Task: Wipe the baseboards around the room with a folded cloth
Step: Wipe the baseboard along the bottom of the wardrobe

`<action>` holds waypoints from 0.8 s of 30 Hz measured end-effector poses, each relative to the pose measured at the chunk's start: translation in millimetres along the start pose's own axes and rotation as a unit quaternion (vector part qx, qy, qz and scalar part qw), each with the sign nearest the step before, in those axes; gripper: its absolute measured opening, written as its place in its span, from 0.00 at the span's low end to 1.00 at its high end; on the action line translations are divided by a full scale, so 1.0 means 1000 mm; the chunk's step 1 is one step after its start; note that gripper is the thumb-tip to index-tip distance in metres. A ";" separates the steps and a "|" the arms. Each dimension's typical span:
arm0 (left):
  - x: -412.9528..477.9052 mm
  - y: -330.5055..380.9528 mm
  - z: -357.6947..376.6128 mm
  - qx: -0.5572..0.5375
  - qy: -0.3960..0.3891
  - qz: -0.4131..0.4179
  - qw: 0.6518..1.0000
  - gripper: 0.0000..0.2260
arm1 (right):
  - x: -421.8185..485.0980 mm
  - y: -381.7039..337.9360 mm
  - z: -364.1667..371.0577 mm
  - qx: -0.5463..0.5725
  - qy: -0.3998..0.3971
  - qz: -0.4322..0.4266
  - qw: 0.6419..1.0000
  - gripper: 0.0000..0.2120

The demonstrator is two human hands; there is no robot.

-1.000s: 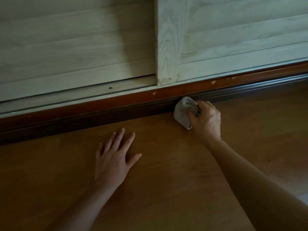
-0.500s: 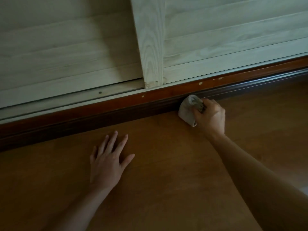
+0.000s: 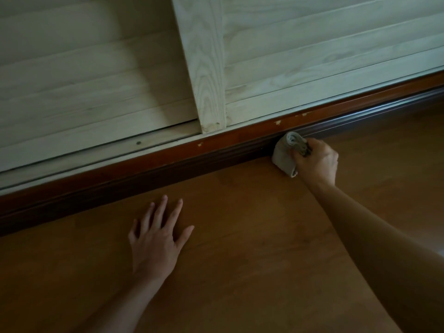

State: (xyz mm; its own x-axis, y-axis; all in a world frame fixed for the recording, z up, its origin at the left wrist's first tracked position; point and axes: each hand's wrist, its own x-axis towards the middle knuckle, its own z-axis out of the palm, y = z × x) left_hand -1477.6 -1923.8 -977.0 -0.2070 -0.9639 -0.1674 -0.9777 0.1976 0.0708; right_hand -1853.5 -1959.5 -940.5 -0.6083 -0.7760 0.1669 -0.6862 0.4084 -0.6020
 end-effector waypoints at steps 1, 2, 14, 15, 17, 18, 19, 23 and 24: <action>0.000 0.001 0.000 0.002 0.002 0.000 1.000 0.34 | 0.000 0.000 -0.001 0.008 0.012 0.025 1.000 0.10; 0.000 0.001 -0.001 0.003 0.003 0.000 1.000 0.34 | -0.002 -0.001 -0.001 0.014 0.021 0.041 0.999 0.10; 0.000 0.001 0.000 -0.013 0.014 -0.002 1.000 0.33 | -0.046 -0.053 0.031 0.036 -0.037 -0.065 0.997 0.08; 0.000 0.002 0.001 -0.014 0.013 -0.003 1.000 0.33 | -0.050 -0.059 0.034 0.035 -0.037 -0.063 0.997 0.08; 0.001 0.001 0.001 -0.015 0.015 0.000 1.000 0.34 | -0.053 -0.062 0.038 0.044 -0.012 -0.029 0.999 0.08; 0.001 0.001 0.002 -0.014 0.017 0.001 1.000 0.34 | -0.056 -0.063 0.039 0.054 0.001 -0.004 0.999 0.09; 0.001 0.001 0.003 -0.013 0.019 0.000 1.000 0.34 | -0.060 -0.067 0.040 0.063 0.011 0.012 0.998 0.09; 0.001 0.000 0.003 -0.014 0.021 -0.001 1.000 0.33 | -0.079 -0.089 0.051 0.075 -0.017 -0.038 0.996 0.08; 0.001 0.000 0.004 -0.015 0.020 0.000 1.000 0.33 | -0.081 -0.092 0.053 0.074 -0.024 -0.037 0.996 0.08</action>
State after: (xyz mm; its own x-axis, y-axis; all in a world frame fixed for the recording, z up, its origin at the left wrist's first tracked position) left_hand -1477.8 -1923.9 -980.7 -0.2048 -0.9704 -0.1276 -0.9761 0.1928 0.1002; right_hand -1720.1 -1960.1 -940.1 -0.5358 -0.8249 0.1803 -0.6598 0.2758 -0.6990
